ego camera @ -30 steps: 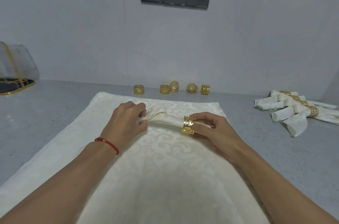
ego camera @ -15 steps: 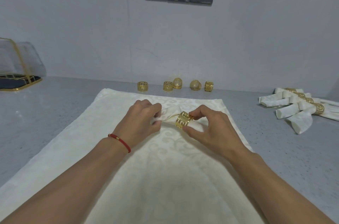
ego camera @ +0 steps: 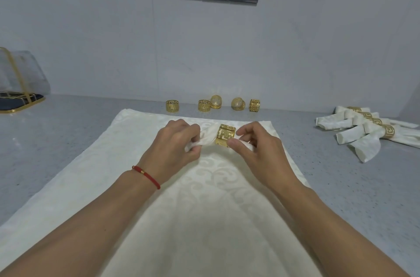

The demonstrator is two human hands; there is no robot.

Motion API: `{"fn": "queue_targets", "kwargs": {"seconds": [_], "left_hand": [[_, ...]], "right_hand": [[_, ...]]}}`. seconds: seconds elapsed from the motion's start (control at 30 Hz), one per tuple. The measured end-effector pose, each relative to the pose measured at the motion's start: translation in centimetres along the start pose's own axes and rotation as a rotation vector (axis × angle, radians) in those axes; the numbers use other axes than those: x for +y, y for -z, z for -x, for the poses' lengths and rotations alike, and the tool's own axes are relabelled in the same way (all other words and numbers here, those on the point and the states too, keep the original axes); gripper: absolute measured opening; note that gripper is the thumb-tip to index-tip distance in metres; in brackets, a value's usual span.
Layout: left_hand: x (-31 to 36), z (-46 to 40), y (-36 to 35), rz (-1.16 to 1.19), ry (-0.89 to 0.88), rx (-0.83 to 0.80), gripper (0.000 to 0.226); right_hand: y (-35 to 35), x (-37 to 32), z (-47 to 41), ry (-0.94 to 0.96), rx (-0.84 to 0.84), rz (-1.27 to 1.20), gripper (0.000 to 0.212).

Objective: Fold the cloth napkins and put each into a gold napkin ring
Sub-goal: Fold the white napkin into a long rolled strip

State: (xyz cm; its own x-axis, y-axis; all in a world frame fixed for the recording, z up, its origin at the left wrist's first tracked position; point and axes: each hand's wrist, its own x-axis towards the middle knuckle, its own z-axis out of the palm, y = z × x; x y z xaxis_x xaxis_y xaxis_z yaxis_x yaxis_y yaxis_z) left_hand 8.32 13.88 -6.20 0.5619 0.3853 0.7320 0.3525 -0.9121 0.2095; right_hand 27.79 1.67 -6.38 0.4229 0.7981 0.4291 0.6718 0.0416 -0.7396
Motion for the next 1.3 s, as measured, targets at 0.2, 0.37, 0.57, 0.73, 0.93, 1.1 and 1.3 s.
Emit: {"fn": "queue_targets", "kwargs": {"seconds": [0.2,0.37,0.57,0.73,0.93,1.1,1.3], "left_hand": [[-0.2,-0.1,-0.2,-0.055,-0.010,0.073,0.020],[0.5,-0.5,0.1,-0.124,-0.140,0.125,0.019],[1.6,-0.9,0.6,-0.159,-0.313,0.104,0.021],[2.0,-0.9,0.7,-0.149,-0.314,0.056,0.024],[1.8,-0.9,0.9,-0.103,-0.348,0.027,0.023],[1.5,-0.6,0.8,-0.051,-0.299,-0.022,0.019],[2.7,-0.5,1.4,0.311,0.077,-0.224,0.074]], "right_hand": [[1.2,-1.3,-0.1,-0.164,-0.176,-0.353,0.015],[1.5,-1.5,-0.1,-0.257,-0.158,-0.483,0.017],[1.7,-1.7,0.1,-0.397,-0.077,-0.528,0.008],[2.1,-1.9,0.2,-0.455,-0.076,-0.545,0.015],[2.1,-1.6,0.0,-0.495,-0.151,-0.550,0.015],[1.9,-1.7,0.4,-0.463,-0.118,-0.554,0.014],[0.7,-3.5,1.1,-0.232,-0.084,-0.494,0.006]]}}
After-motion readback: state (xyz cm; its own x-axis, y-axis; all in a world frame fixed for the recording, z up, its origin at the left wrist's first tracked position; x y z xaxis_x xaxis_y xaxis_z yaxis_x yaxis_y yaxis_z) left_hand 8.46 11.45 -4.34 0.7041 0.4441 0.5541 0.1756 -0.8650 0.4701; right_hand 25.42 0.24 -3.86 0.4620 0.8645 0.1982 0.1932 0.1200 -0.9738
